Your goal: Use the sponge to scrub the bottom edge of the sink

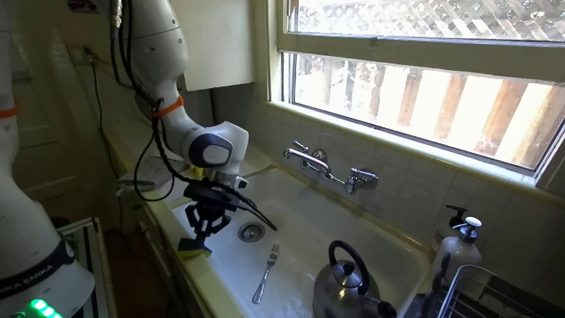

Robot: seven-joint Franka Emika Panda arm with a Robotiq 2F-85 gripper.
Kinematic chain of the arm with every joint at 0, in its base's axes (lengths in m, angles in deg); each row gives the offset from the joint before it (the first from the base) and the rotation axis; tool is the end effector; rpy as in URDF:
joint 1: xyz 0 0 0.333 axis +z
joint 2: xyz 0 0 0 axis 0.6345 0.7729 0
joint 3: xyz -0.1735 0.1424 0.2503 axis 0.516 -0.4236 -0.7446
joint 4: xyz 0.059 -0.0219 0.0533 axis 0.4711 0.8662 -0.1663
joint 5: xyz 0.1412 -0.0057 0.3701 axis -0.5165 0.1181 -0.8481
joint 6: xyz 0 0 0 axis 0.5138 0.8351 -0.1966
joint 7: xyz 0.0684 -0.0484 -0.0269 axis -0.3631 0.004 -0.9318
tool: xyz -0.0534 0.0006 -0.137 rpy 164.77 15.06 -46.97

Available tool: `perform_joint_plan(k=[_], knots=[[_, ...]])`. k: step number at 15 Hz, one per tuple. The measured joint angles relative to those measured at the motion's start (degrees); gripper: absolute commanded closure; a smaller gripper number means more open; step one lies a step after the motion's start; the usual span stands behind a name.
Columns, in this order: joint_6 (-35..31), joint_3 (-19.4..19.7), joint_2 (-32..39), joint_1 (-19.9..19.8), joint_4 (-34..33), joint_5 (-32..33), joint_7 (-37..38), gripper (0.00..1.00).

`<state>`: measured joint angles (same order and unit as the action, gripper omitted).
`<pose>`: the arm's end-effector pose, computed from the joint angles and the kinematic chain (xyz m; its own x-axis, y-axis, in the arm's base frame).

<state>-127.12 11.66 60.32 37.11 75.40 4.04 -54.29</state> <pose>0.3753 0.0019 0.1007 0.5624 0.7545 -0.3382 0.7012 -0.6520 -0.2885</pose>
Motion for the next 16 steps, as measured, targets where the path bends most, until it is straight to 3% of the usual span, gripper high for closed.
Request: perform_joint_plan(k=[9,16], knots=[[0.0,8.8,-1.1,-4.4,-0.3,6.8,1.2,0.97],[0.0,13.1,0.1,-9.6,-3.3,9.9,-0.4,0.97]])
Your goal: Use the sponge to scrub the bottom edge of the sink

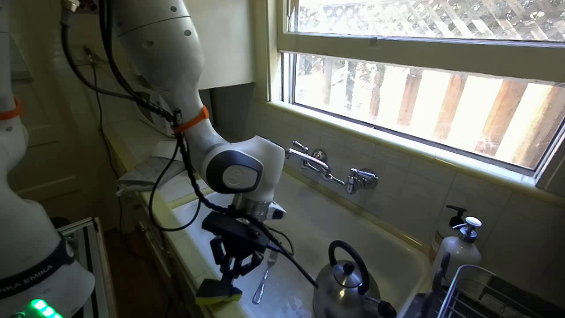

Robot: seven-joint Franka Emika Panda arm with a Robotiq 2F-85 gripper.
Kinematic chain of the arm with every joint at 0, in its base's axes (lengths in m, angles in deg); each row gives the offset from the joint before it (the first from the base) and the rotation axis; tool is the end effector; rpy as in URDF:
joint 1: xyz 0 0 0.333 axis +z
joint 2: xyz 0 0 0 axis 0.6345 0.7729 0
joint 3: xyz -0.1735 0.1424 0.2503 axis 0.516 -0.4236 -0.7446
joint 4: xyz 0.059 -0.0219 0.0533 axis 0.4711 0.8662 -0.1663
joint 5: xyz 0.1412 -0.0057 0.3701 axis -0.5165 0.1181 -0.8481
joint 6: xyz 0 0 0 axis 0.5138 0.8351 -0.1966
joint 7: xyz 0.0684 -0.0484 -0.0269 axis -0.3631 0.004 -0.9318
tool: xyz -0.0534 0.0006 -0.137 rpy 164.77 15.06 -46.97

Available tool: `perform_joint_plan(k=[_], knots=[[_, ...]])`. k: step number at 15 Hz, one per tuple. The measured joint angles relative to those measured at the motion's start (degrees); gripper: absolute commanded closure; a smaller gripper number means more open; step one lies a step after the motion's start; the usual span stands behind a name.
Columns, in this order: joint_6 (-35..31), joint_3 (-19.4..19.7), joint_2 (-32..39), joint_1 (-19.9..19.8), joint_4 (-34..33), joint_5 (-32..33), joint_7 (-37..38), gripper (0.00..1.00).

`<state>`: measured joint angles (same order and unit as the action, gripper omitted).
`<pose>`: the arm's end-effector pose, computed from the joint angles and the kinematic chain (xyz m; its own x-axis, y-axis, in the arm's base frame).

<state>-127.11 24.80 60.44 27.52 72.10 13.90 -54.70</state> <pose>0.3700 -0.1704 0.1148 0.7155 0.5719 -0.4014 0.5529 -0.8147 -0.1752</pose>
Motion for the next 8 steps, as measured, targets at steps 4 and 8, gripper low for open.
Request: perform_joint_plan(k=[4,8], knots=[[0.0,1.1,1.5,-3.2,-2.6,0.0,-1.9,0.97],[0.0,1.7,3.3,-5.7,-5.3,-0.2,-2.3,0.97]])
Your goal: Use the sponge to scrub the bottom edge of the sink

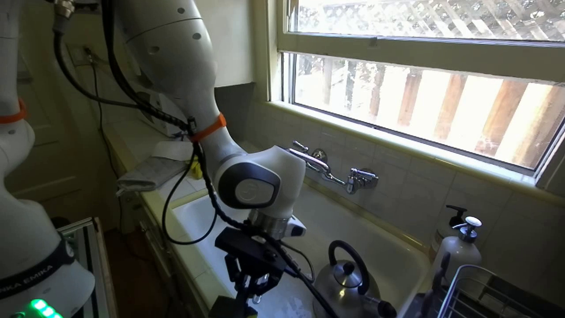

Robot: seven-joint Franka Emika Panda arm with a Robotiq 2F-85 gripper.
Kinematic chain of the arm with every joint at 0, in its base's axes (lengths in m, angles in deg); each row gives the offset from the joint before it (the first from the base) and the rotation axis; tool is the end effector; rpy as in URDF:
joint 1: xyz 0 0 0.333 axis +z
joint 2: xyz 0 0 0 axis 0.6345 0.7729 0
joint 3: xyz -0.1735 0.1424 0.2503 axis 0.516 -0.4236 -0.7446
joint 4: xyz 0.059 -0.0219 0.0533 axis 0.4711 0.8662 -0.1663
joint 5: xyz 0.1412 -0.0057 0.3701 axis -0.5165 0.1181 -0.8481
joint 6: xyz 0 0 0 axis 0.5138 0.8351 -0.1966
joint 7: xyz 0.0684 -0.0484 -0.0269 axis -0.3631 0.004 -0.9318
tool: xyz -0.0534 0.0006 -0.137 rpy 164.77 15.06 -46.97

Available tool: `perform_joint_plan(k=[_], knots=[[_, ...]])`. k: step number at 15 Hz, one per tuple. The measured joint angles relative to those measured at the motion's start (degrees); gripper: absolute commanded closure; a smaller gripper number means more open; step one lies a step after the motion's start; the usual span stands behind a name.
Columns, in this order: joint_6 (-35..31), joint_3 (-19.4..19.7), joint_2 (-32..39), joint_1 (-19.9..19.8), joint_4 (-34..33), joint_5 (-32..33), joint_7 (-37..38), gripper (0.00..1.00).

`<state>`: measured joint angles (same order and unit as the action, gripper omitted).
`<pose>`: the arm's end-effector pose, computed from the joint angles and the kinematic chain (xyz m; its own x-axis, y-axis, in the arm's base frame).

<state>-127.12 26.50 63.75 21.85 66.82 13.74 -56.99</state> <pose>0.3745 -0.2353 0.1134 0.7709 0.5004 -0.3941 0.4834 -0.8626 -0.1496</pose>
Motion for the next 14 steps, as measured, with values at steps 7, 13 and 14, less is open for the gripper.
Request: perform_joint_plan(k=[7,13,14], knots=[[0.0,0.8,2.9,-3.7,-4.5,-1.1,0.0,0.97],[2.6,-2.1,3.4,-4.3,-5.3,-3.2,-3.0,0.97],[3.7,-3.1,3.3,-3.9,-5.3,-3.2,-3.2,0.97]])
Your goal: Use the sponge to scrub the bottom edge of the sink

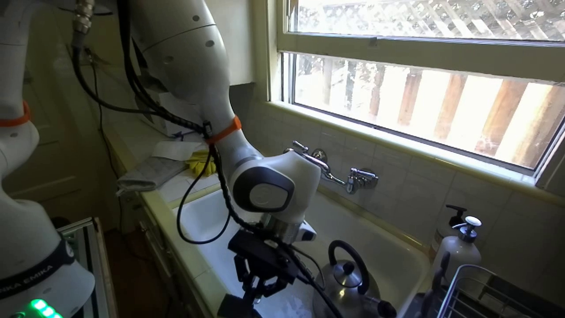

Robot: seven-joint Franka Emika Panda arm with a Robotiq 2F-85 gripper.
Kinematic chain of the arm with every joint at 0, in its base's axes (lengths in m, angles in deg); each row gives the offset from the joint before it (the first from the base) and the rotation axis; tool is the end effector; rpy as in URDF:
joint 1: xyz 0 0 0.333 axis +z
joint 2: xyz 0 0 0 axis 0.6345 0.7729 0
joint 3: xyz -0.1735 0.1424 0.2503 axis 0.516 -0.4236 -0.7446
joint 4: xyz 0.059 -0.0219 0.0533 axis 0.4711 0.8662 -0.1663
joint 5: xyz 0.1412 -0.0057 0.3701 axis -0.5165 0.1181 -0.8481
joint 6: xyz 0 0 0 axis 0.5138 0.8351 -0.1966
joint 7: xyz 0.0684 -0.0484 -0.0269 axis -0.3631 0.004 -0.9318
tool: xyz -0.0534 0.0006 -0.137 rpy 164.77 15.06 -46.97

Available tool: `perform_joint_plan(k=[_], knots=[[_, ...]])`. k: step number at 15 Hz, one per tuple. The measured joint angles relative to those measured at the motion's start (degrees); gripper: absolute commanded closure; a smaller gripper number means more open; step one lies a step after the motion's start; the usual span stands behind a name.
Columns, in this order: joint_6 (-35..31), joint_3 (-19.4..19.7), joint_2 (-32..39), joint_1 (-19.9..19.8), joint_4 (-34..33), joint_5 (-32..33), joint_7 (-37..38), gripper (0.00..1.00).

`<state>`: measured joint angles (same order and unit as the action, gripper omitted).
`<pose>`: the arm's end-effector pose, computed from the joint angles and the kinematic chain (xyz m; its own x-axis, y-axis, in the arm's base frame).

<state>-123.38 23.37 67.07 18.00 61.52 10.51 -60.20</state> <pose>0.3907 -0.2496 0.1064 0.7752 0.5022 -0.3832 0.4602 -0.8645 -0.2020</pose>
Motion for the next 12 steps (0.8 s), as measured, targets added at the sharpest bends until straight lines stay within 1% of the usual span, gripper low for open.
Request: perform_joint_plan(k=[3,6,9,12], knots=[[4.7,-3.1,-0.2,2.1,0.1,-1.4,-0.1,0.97],[8.1,-5.3,-0.2,4.8,0.1,-3.1,0.4,0.97],[9.5,-6.5,-0.2,7.4,0.2,-4.0,2.2,0.97],[9.2,-6.8,-0.2,9.0,0.0,-4.9,6.1,0.97]])
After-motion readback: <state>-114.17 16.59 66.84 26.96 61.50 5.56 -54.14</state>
